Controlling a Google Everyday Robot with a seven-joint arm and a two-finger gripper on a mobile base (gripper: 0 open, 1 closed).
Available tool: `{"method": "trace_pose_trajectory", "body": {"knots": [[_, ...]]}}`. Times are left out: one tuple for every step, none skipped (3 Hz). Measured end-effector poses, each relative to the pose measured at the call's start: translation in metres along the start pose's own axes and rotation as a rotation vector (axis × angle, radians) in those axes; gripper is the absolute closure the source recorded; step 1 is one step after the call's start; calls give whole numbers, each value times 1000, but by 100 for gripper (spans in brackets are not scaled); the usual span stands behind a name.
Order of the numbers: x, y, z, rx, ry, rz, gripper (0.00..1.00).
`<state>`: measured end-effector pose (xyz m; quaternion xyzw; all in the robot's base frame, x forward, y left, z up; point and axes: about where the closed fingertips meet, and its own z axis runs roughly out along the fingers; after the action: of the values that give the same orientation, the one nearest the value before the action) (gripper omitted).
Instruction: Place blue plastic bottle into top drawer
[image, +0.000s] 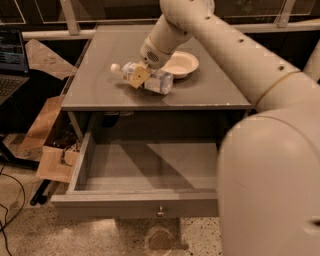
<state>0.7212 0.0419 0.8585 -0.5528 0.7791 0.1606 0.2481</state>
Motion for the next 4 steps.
{"method": "trace_pose_trajectory", "body": {"knots": [[5, 10, -71, 185, -82, 106, 100], [18, 33, -84, 257, -142, 175, 100], [41, 56, -64, 218, -146, 220, 100], [52, 69, -48, 155, -137, 240, 100]]}}
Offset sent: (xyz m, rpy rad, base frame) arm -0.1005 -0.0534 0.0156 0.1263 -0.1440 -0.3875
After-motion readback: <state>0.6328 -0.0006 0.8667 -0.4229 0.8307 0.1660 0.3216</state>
